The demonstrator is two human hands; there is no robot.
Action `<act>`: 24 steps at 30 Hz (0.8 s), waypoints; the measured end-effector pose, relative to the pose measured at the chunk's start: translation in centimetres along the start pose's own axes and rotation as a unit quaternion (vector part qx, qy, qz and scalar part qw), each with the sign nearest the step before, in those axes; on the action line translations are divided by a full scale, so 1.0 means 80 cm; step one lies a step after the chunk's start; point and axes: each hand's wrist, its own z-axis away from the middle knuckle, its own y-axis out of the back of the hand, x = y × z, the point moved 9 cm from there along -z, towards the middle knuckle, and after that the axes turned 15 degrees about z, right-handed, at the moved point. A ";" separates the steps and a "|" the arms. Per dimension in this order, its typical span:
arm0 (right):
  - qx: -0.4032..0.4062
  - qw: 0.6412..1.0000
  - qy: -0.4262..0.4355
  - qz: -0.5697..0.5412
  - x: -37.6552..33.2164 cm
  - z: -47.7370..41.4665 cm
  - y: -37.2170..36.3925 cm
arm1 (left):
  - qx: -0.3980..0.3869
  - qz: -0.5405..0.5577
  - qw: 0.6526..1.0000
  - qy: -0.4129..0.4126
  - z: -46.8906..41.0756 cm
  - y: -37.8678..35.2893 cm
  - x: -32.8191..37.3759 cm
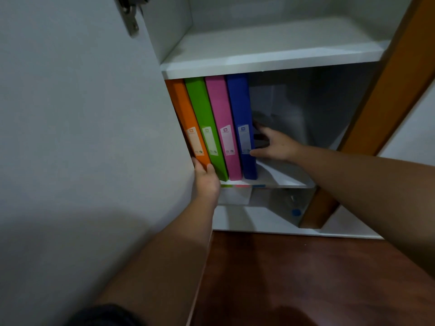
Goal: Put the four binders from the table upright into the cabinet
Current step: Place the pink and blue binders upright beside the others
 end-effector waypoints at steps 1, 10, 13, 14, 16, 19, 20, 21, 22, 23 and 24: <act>-0.002 1.000 0.000 -0.005 -0.001 0.000 -0.001 | 0.001 0.000 1.000 0.010 -0.001 -0.001 -0.001; -0.022 1.000 -0.022 -0.003 0.000 -0.001 -0.004 | -0.032 0.008 0.999 0.028 -0.006 -0.001 -0.010; -0.020 0.999 -0.032 0.010 0.001 0.002 -0.001 | -0.046 0.013 0.998 0.038 -0.007 0.003 -0.019; -0.018 0.999 -0.037 0.012 0.003 0.003 0.000 | -0.048 0.011 0.998 0.039 -0.008 0.004 -0.021; -0.012 0.999 -0.043 0.016 0.006 0.005 0.002 | -0.047 0.001 0.998 0.036 -0.009 0.006 -0.022; -0.003 0.999 -0.047 0.009 0.008 0.008 0.002 | -0.044 -0.003 0.998 0.039 -0.011 0.005 -0.024; -0.004 0.999 -0.050 0.003 0.008 0.009 0.001 | -0.042 -0.002 0.998 0.044 -0.011 0.006 -0.026; -0.006 0.999 -0.053 -0.001 0.008 0.009 -0.001 | -0.039 -0.002 0.998 0.050 -0.011 0.006 -0.028; -0.010 0.998 -0.055 -0.003 0.007 0.009 -0.003 | -0.037 -0.003 0.998 0.053 -0.010 0.006 -0.029; -0.014 0.998 -0.055 -0.005 0.006 0.008 -0.005 | -0.035 -0.005 0.998 0.056 -0.009 0.006 -0.031; -0.016 0.998 -0.054 -0.008 0.005 0.007 -0.006 | -0.031 -0.007 0.998 0.059 -0.008 0.006 -0.032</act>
